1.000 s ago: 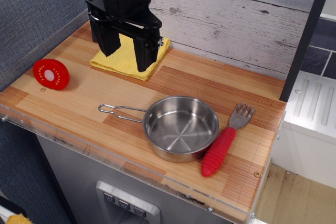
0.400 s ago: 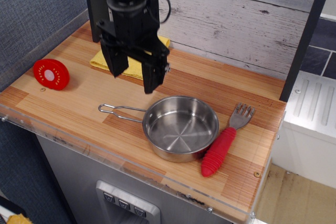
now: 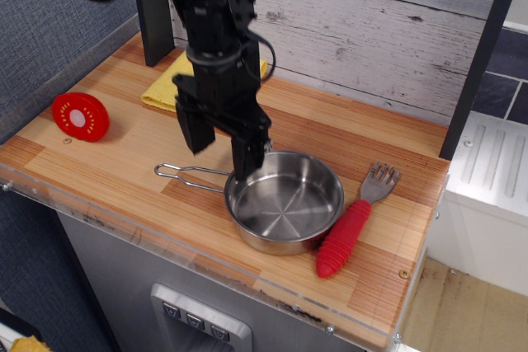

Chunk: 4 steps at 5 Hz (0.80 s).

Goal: Move pot to top of yellow cloth.

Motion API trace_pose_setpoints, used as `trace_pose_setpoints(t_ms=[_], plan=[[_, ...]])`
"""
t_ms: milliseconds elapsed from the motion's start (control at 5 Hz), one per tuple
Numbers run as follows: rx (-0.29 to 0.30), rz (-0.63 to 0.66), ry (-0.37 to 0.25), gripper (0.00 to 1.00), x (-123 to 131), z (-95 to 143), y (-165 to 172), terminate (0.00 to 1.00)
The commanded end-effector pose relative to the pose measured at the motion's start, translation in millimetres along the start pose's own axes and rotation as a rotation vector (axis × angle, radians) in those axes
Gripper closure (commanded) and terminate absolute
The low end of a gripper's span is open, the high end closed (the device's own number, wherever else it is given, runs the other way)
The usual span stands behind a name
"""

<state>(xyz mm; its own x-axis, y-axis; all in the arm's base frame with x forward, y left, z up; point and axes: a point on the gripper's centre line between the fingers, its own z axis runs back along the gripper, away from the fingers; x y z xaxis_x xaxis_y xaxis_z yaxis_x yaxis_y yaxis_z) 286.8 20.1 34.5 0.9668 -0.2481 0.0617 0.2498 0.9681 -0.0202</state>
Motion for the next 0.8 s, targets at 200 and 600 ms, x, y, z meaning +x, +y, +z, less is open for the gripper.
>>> trace_pose_setpoints(t_ms=[200, 600], plan=[[0.019, -0.051, -0.029, 0.0, 22.5, 2.1, -4.5, 0.0], [0.021, -0.055, 0.001, 0.0, 24.6, -5.9, -8.0, 0.0]])
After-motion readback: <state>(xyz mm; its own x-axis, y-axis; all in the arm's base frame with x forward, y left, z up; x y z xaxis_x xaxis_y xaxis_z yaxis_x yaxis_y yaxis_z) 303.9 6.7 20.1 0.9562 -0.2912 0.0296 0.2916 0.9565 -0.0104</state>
